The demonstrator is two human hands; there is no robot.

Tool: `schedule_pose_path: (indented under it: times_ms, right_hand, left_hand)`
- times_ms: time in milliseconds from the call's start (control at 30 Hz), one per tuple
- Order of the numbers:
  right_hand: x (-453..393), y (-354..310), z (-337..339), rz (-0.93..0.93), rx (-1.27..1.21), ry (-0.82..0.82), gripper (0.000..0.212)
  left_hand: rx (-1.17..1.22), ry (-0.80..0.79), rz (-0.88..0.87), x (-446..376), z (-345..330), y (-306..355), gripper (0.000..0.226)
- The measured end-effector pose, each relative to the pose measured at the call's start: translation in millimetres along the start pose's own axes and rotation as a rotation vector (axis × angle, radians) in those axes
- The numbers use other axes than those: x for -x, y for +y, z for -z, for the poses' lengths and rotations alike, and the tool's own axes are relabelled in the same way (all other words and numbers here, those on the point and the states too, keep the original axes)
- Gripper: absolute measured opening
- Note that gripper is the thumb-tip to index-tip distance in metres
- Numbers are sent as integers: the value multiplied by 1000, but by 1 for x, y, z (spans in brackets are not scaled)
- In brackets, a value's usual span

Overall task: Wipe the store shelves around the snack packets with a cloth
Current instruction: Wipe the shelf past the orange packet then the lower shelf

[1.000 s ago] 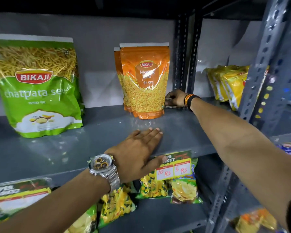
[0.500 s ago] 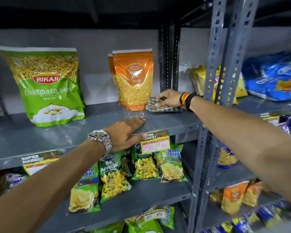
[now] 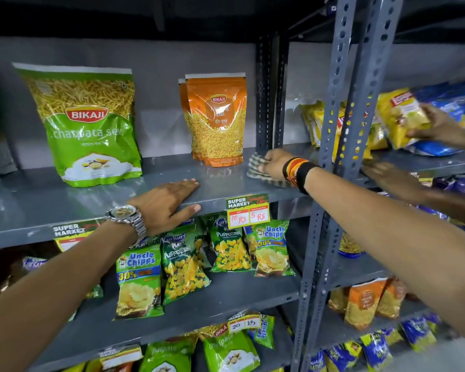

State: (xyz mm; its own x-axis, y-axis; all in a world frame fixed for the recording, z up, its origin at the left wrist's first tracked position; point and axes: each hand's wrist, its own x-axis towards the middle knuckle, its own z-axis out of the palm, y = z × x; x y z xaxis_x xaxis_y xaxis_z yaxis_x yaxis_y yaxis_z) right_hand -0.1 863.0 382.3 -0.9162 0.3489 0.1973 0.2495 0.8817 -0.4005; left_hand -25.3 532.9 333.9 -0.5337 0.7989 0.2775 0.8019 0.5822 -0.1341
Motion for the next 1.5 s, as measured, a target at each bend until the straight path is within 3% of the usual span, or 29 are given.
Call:
schedule_pose_path:
  times_ms: [100, 267, 400, 633, 767, 833, 967, 1100, 1267, 1367, 1500]
  right_hand:
    - [10, -14, 17, 19, -91, -11, 35]
    - [14, -1, 9, 15, 4, 13, 36]
    - [26, -14, -1, 241, -99, -139, 15]
    - [8, -9, -12, 194, 35, 25, 14]
    - [50, -30, -9, 474, -104, -246, 21]
    - [56, -29, 2, 511, -164, -319, 22]
    - [9, -19, 7, 412, -194, -58, 21]
    - [-32, -21, -8, 293, -136, 38, 17]
    - [-43, -29, -31, 283, -102, -49, 47]
    - [-33, -30, -28, 333, -120, -96, 41]
    - [22, -42, -20, 541, -163, -291, 31]
  left_hand:
    - [-2, -1, 10, 1, 0, -1, 84]
    - [-7, 2, 37, 1, -1, 0, 89]
    - [-3, 9, 34, 2, -3, 0, 90]
    - [-1, 29, 26, 2, 0, 3, 95]
    - [4, 24, 4, 2, -2, 0, 88]
    - [10, 13, -17, 3, -1, -1, 81]
    - [-23, -9, -41, 14, 7, -17, 78]
    - [-23, -4, -10, 31, 4, -37, 85]
    - [-32, 37, 5, 33, -2, -36, 82]
    - [-34, 35, 15, 32, -3, -37, 81]
    - [-36, 23, 15, 33, -3, -36, 80]
